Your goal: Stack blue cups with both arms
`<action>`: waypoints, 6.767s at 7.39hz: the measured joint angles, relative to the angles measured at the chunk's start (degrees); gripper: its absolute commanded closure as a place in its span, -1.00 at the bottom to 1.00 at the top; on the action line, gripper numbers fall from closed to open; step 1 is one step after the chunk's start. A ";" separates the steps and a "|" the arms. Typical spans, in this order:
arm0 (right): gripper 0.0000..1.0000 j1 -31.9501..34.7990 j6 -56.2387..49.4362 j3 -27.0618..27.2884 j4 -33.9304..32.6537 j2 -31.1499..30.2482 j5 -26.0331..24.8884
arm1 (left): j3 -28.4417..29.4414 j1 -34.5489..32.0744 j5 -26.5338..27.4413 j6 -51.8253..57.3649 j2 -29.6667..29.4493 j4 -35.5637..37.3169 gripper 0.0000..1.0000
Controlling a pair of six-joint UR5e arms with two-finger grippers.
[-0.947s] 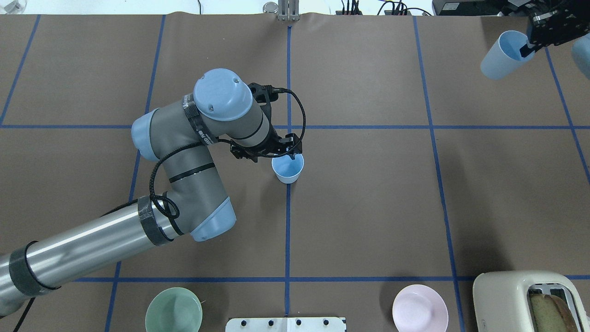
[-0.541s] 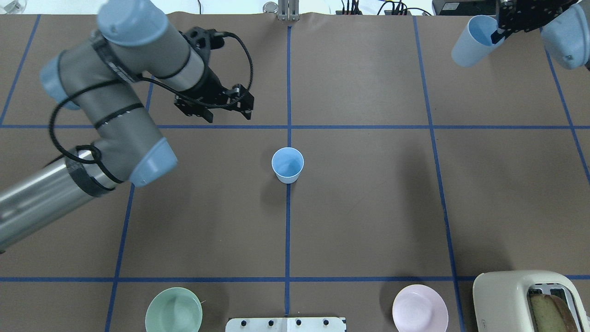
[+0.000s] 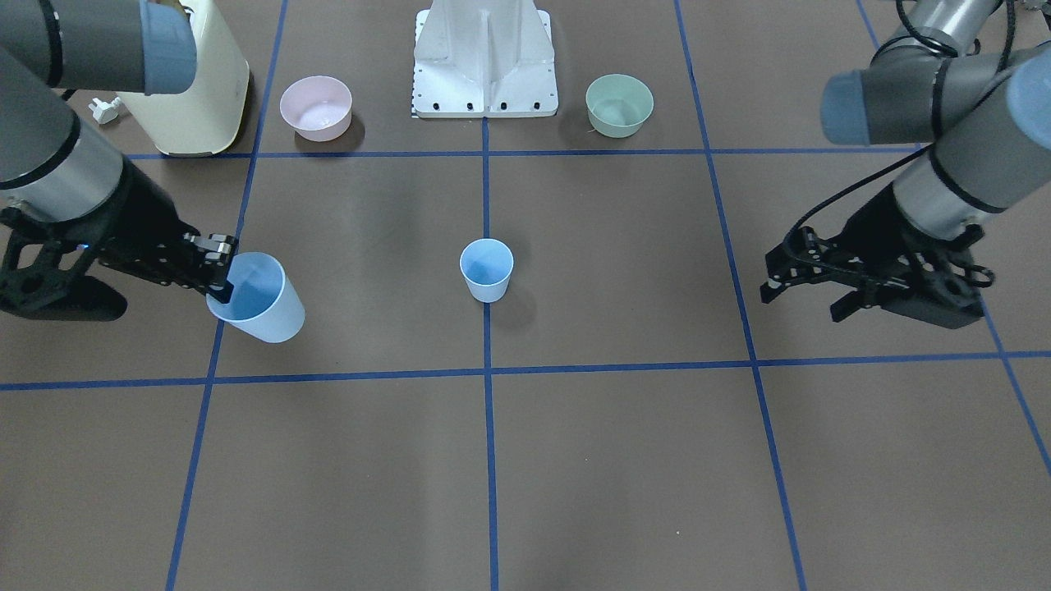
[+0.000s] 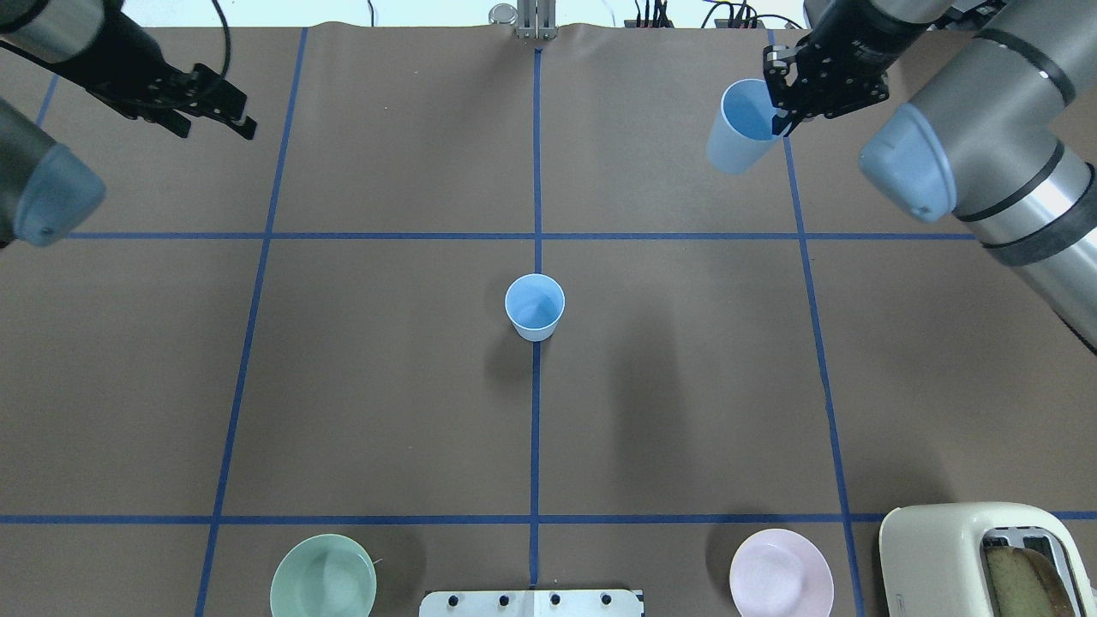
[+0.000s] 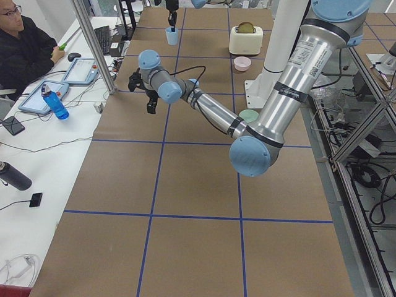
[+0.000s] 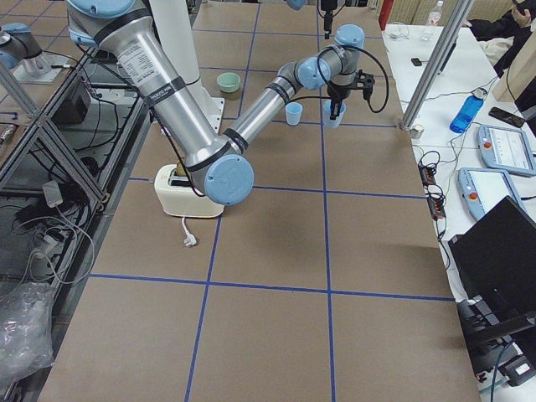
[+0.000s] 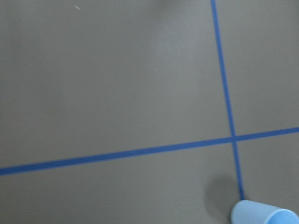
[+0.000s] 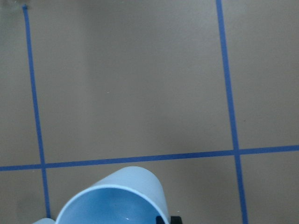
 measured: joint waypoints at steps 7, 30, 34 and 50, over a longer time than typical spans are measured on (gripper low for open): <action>1.00 -14.90 12.46 -2.39 0.10 9.46 -11.07 | 7.09 -16.01 -1.15 28.86 7.76 2.89 -0.95; 1.00 -25.46 18.55 -6.22 7.02 8.70 -20.05 | 11.86 -19.78 -3.27 34.76 8.05 2.80 -0.95; -1.00 -25.49 18.95 -6.14 7.05 8.73 -21.58 | 11.83 -19.81 -3.33 34.72 8.27 2.61 -0.95; -1.00 21.44 -41.34 -5.08 7.38 -24.08 0.41 | 12.17 -20.93 -8.56 35.49 13.64 -2.04 -0.95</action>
